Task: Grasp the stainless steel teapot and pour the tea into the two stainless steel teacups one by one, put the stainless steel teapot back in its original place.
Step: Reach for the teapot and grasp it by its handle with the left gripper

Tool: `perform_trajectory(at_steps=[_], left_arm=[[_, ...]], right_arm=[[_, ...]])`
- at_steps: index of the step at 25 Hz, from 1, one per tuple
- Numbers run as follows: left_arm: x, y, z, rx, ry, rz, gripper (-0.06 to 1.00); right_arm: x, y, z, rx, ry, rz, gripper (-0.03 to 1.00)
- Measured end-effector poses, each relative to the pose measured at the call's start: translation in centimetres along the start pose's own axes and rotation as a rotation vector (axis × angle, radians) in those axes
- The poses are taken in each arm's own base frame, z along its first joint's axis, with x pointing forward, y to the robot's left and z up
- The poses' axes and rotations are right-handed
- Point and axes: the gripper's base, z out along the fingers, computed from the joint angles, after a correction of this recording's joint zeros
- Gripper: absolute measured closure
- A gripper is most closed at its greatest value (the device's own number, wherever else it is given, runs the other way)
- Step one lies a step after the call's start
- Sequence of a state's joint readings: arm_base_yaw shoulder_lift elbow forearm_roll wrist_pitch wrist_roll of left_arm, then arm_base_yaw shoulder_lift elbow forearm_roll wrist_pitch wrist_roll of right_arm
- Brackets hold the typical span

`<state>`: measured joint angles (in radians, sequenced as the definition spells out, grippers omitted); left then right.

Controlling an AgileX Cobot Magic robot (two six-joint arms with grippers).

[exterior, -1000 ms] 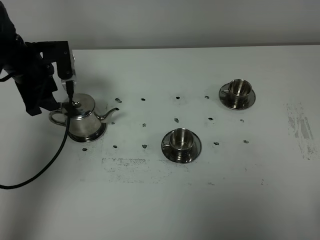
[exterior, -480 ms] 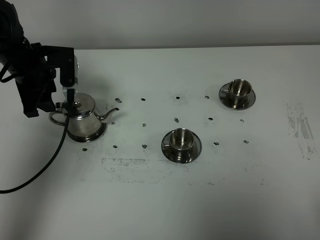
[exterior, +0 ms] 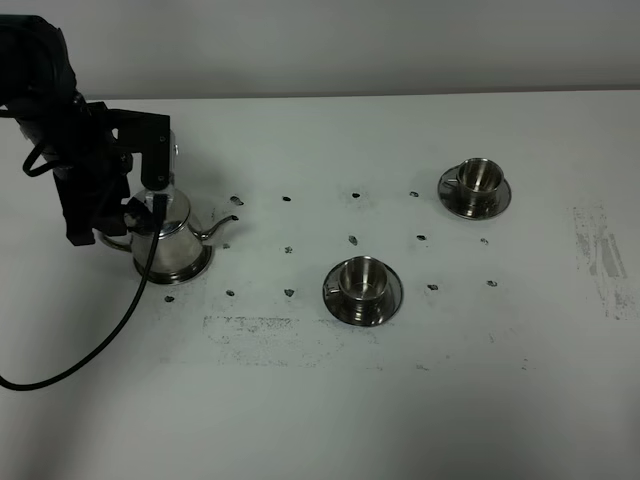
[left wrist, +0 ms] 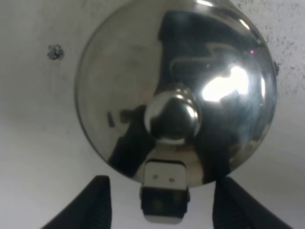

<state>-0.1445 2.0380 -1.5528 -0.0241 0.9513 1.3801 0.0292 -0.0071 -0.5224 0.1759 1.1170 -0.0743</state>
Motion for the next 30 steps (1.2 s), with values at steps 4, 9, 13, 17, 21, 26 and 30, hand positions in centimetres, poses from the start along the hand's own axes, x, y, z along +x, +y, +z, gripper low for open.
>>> perform_trajectory(at_steps=[4,9,13,17,21,26,30], left_arm=[[-0.2,0.0,0.6,0.012,0.01,0.005,0.47],[-0.2,0.0,1.1,0.021,0.017,0.0,0.47],[-0.2,0.0,1.3,0.024,0.018,-0.012,0.49],[-0.2,0.0,1.7,0.036,0.021,-0.038,0.59],[-0.3,-0.1,2.5,0.062,0.02,-0.052,0.76],[-0.3,-0.1,2.5,0.065,0.016,-0.06,0.76],[-0.3,-0.1,2.3,0.061,0.013,-0.062,0.76]], right_arm=[[0.0,0.0,0.0,0.0,0.0,0.0,0.72],[0.0,0.0,0.0,0.0,0.0,0.0,0.72],[0.0,0.0,0.0,0.0,0.0,0.0,0.72],[0.0,0.0,0.0,0.0,0.0,0.0,0.72],[0.0,0.0,0.0,0.0,0.0,0.0,0.72],[0.0,0.0,0.0,0.0,0.0,0.0,0.72],[0.0,0.0,0.0,0.0,0.0,0.0,0.72]])
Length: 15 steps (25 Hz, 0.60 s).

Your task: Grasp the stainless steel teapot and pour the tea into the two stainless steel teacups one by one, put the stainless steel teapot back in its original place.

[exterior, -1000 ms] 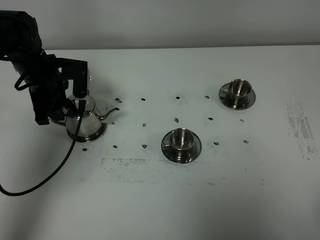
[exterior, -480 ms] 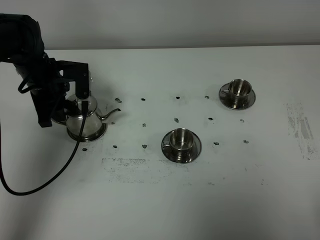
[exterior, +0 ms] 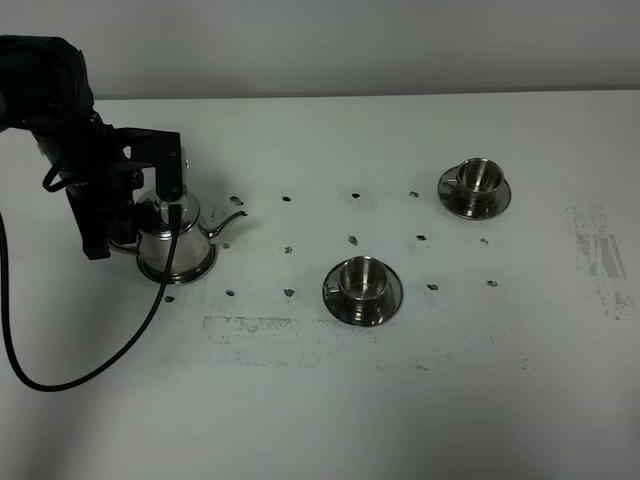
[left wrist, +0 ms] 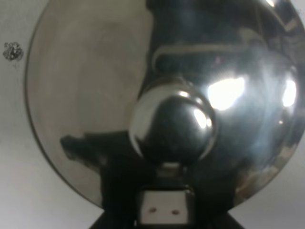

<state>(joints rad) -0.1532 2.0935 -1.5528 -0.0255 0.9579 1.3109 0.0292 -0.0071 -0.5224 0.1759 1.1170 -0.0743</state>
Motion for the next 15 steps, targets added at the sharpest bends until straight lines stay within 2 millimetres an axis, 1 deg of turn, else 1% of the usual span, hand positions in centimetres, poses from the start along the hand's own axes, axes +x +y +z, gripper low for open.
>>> perform_trajectory(at_steps=[2,4,9,11,13,15], left_arm=[[0.0,-0.1,-0.4,-0.005,-0.003,0.001,0.76],[0.0,-0.3,-1.3,-0.014,-0.005,0.001,0.76],[0.2,-1.2,-4.9,-0.052,-0.017,0.002,0.76],[0.1,-1.4,-5.6,-0.063,-0.02,0.005,0.76],[-0.4,-1.5,-5.9,-0.07,-0.021,0.017,0.76],[-1.7,-1.5,-6.2,-0.096,-0.026,0.038,0.76]], right_arm=[[0.0,0.0,0.0,0.0,0.0,0.0,0.72],[0.0,0.0,0.0,0.0,0.0,0.0,0.72],[0.0,0.0,0.0,0.0,0.0,0.0,0.72],[0.0,0.0,0.0,0.0,0.0,0.0,0.72],[0.0,0.0,0.0,0.0,0.0,0.0,0.72],[0.0,0.0,0.0,0.0,0.0,0.0,0.72]])
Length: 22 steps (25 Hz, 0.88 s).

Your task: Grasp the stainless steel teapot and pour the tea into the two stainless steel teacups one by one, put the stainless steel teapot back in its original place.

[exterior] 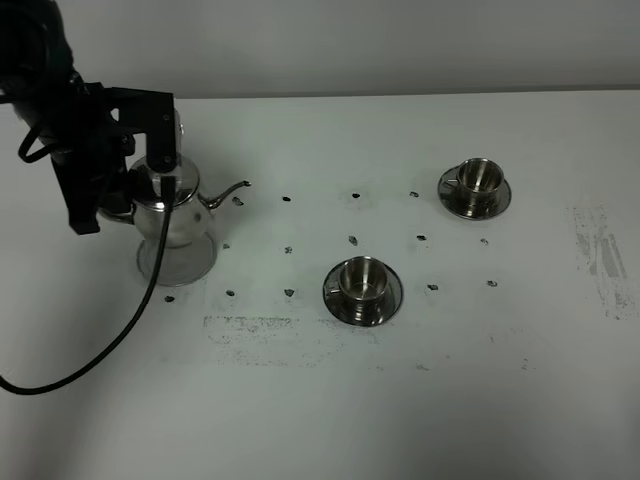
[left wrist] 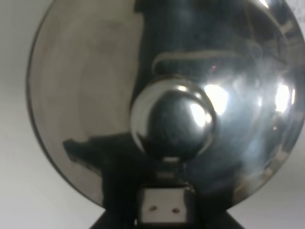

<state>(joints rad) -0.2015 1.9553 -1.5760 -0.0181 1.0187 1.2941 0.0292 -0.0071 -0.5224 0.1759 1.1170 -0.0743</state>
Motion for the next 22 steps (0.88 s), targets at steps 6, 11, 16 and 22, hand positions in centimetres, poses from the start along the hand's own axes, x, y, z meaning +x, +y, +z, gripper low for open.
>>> perform_trajectory(at_steps=[6,11,16,22], left_arm=[[-6.2,1.7,-0.8,-0.105,-0.061,0.09,0.76],[-11.5,3.4,0.1,-0.152,-0.103,0.173,0.76],[-15.3,4.8,2.2,-0.201,-0.139,0.223,0.76],[-17.5,5.8,3.8,-0.274,-0.141,0.258,0.76]], right_arm=[[0.0,0.0,0.0,0.0,0.0,0.0,0.72],[0.0,0.0,0.0,0.0,0.0,0.0,0.72],[0.0,0.0,0.0,0.0,0.0,0.0,0.72],[0.0,0.0,0.0,0.0,0.0,0.0,0.72]])
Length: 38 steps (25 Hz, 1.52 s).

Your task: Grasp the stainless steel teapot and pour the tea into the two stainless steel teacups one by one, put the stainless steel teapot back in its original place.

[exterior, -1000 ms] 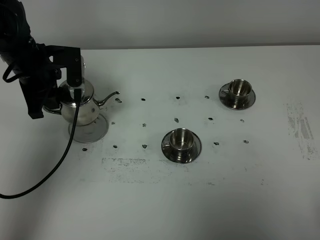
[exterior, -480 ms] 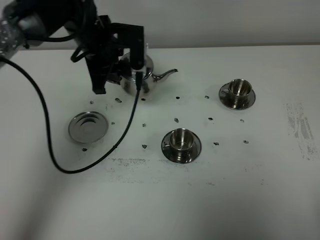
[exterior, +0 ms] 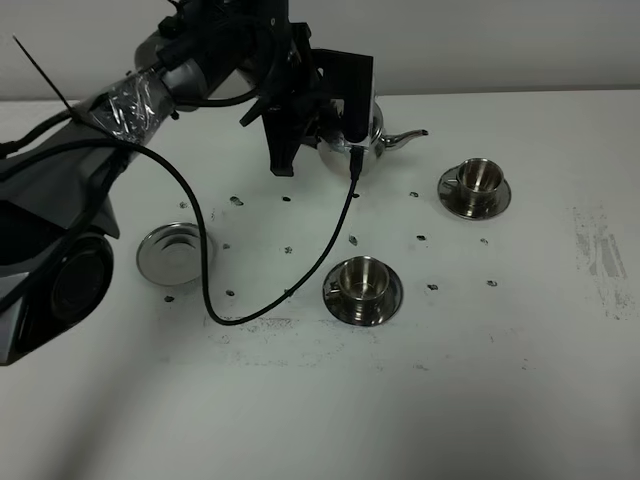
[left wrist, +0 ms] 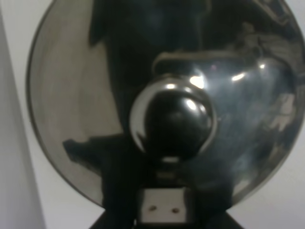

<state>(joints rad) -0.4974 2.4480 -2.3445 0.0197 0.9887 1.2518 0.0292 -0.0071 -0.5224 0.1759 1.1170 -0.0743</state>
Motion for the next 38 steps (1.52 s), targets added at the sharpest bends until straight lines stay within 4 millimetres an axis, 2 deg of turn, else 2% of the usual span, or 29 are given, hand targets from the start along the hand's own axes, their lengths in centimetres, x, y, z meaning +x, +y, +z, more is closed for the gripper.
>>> perform_trajectory(at_steps=[9,17,25,32,38], left_arm=[[-1.7,0.5,1.9,-0.121,0.023,0.007,0.76],[-4.0,0.5,2.3,-0.187,0.026,0.038,0.76],[-4.7,0.4,2.4,-0.228,0.071,0.06,0.76],[-5.1,-0.2,4.2,-0.242,0.11,0.087,0.76],[-5.8,-0.4,4.6,-0.269,0.113,0.12,0.76]], right_arm=[[0.0,0.0,0.0,0.0,0.0,0.0,0.72],[0.0,0.0,0.0,0.0,0.0,0.0,0.72],[0.0,0.0,0.0,0.0,0.0,0.0,0.72],[0.0,0.0,0.0,0.0,0.0,0.0,0.72],[0.0,0.0,0.0,0.0,0.0,0.0,0.72]])
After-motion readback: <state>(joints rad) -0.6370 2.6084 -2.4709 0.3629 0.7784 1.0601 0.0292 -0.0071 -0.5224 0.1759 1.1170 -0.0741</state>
